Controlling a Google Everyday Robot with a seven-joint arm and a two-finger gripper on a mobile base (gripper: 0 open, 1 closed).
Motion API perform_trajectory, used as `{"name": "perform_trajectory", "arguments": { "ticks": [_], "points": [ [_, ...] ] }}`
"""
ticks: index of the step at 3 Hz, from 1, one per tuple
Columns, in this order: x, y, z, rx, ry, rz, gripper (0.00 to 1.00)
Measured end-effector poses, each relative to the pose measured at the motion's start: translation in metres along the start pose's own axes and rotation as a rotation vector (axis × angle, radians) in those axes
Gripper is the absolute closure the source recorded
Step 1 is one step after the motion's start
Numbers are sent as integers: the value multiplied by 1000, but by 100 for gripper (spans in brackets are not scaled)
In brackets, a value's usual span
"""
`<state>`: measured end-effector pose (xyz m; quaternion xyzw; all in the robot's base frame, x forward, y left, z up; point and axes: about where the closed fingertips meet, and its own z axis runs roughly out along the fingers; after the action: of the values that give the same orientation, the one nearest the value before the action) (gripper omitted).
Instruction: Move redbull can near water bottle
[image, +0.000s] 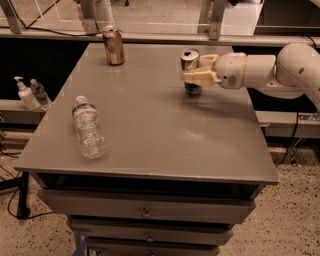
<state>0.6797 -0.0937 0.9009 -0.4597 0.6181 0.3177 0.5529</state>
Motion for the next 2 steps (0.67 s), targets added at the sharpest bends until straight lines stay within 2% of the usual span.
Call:
{"name": "perform_trajectory", "arguments": {
  "ticks": [1, 2],
  "points": [
    [-12, -5, -9, 12, -19, 5, 87],
    [-44, 8, -12, 0, -35, 38, 100]
  ]
}}
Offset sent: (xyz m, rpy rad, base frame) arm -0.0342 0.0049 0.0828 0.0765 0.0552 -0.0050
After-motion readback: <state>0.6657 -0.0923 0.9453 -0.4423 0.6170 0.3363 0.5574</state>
